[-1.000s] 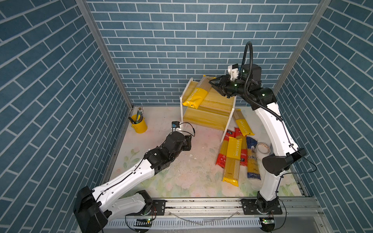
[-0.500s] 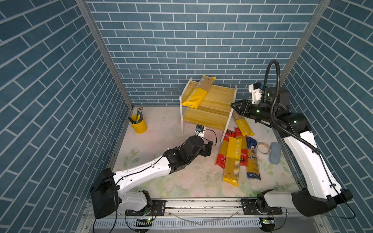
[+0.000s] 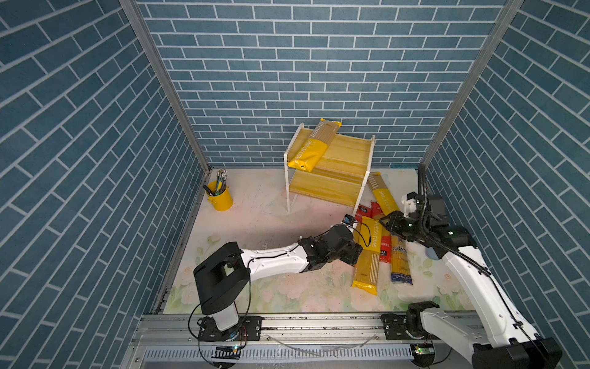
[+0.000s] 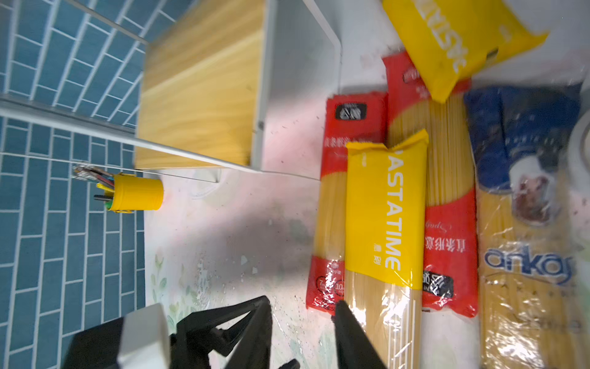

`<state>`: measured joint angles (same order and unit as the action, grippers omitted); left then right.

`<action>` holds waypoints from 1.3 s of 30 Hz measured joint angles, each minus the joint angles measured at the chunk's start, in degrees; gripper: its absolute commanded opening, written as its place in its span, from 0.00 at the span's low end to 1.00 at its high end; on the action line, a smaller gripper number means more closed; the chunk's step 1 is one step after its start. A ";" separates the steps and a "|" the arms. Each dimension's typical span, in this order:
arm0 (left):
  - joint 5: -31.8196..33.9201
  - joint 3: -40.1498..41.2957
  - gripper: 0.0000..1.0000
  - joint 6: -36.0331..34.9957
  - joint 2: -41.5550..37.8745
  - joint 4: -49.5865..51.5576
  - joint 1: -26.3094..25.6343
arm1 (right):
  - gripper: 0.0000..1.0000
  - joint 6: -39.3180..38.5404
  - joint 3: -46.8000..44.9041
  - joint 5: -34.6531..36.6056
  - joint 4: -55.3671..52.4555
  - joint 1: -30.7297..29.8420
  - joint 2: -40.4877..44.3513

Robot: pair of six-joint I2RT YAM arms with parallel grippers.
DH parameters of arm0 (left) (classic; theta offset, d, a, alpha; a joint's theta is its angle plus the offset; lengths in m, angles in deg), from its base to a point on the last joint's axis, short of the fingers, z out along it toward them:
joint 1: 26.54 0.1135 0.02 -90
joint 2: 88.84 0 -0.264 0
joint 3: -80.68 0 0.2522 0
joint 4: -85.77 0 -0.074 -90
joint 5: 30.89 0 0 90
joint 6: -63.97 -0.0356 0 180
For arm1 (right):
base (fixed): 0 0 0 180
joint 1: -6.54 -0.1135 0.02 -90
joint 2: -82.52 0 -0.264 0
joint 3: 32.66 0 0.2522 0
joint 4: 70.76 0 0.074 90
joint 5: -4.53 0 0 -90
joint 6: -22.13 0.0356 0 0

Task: Arrange pasta packages on shelves
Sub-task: Pick up the pasta bag.

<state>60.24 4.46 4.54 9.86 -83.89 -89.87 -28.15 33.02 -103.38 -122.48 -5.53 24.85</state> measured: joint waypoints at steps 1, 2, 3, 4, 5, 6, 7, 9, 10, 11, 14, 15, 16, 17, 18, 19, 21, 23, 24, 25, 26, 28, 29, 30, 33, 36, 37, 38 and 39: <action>-0.24 0.02 0.68 0.81 0.94 -0.52 -0.09 | 0.32 1.14 -3.10 -0.15 1.01 0.00 -0.11; -0.39 0.02 0.68 1.40 1.53 -0.94 -0.13 | 0.31 1.97 -5.29 -0.31 1.70 0.00 -0.17; -0.52 0.15 0.68 2.23 2.27 -1.60 -0.17 | 0.31 2.78 -7.63 -0.39 2.43 0.00 -0.22; -0.66 0.17 0.68 2.91 2.86 -2.01 -0.17 | 0.30 3.67 -9.81 -0.46 3.30 0.00 -0.20; -0.83 0.17 0.68 3.45 3.34 -2.47 -0.17 | 0.30 4.13 -11.41 -0.52 3.91 0.00 -0.20; -1.03 0.17 0.68 3.91 4.00 -2.93 -0.17 | 0.30 4.70 -13.00 -0.50 4.55 0.00 -0.22; -1.36 0.13 0.68 4.31 4.72 -3.32 -0.17 | 0.30 5.27 -14.49 -0.42 5.05 0.00 -0.22; -2.21 -0.31 0.68 4.85 6.38 -3.41 -0.17 | 0.32 6.36 -17.46 -0.28 6.49 -0.02 -0.22; -2.60 -0.76 0.68 5.01 7.39 -3.34 -0.17 | 0.34 6.82 -18.88 -0.28 6.97 -0.02 -0.24; -2.95 -1.29 0.68 5.09 8.20 -3.32 -0.20 | 0.38 7.08 -19.91 -0.31 7.30 -0.02 -0.24; -4.00 -2.58 0.67 5.90 10.36 -3.41 -0.17 | 0.43 7.98 -22.12 -0.50 8.31 -0.37 -0.42; -4.17 -2.71 0.67 6.10 10.62 -3.43 -0.17 | 0.44 8.00 -22.32 -0.55 8.66 -0.42 -0.57; -4.31 -2.80 0.67 6.25 10.75 -3.41 -0.17 | 0.46 8.00 -22.38 -0.50 8.96 -0.44 -0.81; -4.44 -2.89 0.66 6.32 10.82 -3.43 -0.17 | 0.47 7.96 -22.43 -0.46 9.18 -0.46 -1.01; -4.48 -2.89 0.66 6.38 10.82 -3.48 -0.17 | 0.49 7.87 -22.53 -0.35 9.49 -0.48 -1.25; -4.52 -2.89 0.66 6.47 10.82 -3.54 -0.20 | 0.51 7.72 -22.82 -0.28 9.94 -0.50 -1.49; -4.68 -2.89 0.65 6.56 10.82 -3.67 -0.17 | 0.52 7.54 -23.71 -0.44 11.08 -0.52 -2.25; -4.83 -2.89 0.65 6.69 10.82 -3.87 -0.17 | 0.51 7.37 -25.33 -1.88 13.75 -0.52 -3.69; -4.92 -2.89 0.65 6.75 10.82 -3.91 -0.17 | 0.51 7.37 -26.40 -3.21 15.74 -0.52 -4.35; -5.09 -2.89 0.65 6.82 10.82 -3.91 -0.17 | 0.51 7.37 -27.30 -4.39 17.49 -0.52 -4.57; -5.27 -2.89 0.65 6.91 10.82 -3.93 -0.17 | 0.51 7.41 -28.37 -5.79 19.69 -0.55 -4.52; -5.40 -2.89 0.65 7.02 10.82 -3.98 -0.17 | 0.50 7.63 -29.90 -7.87 22.82 -0.55 -4.20; -5.46 -2.89 0.65 7.04 10.82 -3.96 -0.17 | 0.49 7.91 -30.32 -9.14 23.98 -0.55 -4.02; -5.46 -2.89 0.65 7.06 10.82 -3.96 -0.17 | 0.49 8.04 -30.45 -10.27 24.65 -0.57 -3.78; -5.33 -2.89 0.63 7.23 10.82 -3.76 0.07 | 0.48 8.52 -30.47 -12.13 26.01 -0.42 -1.81; -5.22 -2.89 0.63 7.63 10.82 -3.80 0.70 | 0.47 8.98 -30.47 -12.35 26.95 -0.26 -0.17; -5.20 -2.89 0.63 7.74 10.82 -3.82 0.81 | 0.47 9.07 -30.47 -12.35 27.30 -0.26 -0.20; -5.20 -2.89 0.63 7.82 10.82 -3.80 0.83 | 0.47 9.18 -30.53 -12.35 27.74 -0.26 -0.59; -5.25 -2.86 0.63 7.87 10.82 -3.80 0.81 | 0.46 9.46 -30.88 -12.41 28.83 -0.28 -1.38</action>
<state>54.99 1.60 12.41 20.68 -87.70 -89.06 -18.68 2.14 -115.79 -93.65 -5.82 23.47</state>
